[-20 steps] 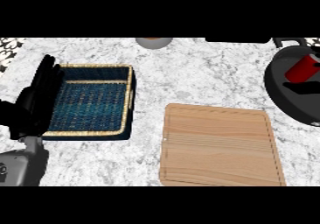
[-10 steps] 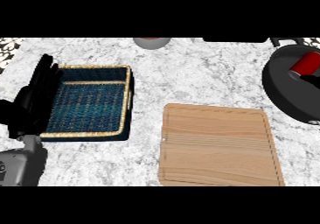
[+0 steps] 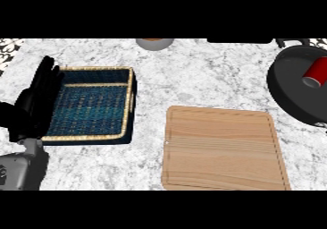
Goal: Pick the can from the cutting board and place it in the pot
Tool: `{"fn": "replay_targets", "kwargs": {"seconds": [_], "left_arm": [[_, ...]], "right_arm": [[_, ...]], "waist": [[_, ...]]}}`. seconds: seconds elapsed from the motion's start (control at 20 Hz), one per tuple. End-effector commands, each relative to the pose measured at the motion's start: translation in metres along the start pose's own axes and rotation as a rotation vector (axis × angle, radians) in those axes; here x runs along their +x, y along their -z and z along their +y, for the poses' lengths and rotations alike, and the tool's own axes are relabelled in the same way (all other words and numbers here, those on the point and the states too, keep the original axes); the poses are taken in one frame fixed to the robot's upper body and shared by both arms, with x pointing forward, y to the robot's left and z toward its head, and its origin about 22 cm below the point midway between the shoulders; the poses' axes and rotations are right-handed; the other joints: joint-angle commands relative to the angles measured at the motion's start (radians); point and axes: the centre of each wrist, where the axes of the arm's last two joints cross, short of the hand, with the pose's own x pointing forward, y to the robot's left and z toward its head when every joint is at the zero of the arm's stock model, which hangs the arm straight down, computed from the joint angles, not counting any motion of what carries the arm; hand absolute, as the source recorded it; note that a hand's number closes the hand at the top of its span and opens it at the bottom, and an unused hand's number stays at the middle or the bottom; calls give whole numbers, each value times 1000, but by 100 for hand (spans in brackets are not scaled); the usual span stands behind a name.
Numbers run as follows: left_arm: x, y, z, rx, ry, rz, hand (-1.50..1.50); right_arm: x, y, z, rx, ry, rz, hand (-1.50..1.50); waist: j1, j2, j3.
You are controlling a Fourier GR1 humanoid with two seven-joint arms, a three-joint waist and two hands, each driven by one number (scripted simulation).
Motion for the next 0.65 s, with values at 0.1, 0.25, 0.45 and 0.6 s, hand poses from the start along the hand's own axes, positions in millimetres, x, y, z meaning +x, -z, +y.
{"fn": "replay_targets", "kwargs": {"seconds": [0.1,0.25,0.45,0.6], "left_arm": [[-1,1,-9,18,-3,-3,0],[-3,5,4,12,2,-7,0],[6,3,9,-8,-4,-6,0],[2,-5,0,3,3,-3,0]], "right_arm": [[4,-18,-59,15,12,-3,-150],[8,-21,-72,39,-10,10,-150],[-3,-34,-79,21,-2,-4,-150],[-6,-36,-78,40,0,11,-150]], "waist": [[-4,0,1],[-1,1,1],[3,0,1],[4,-1,1]]}}
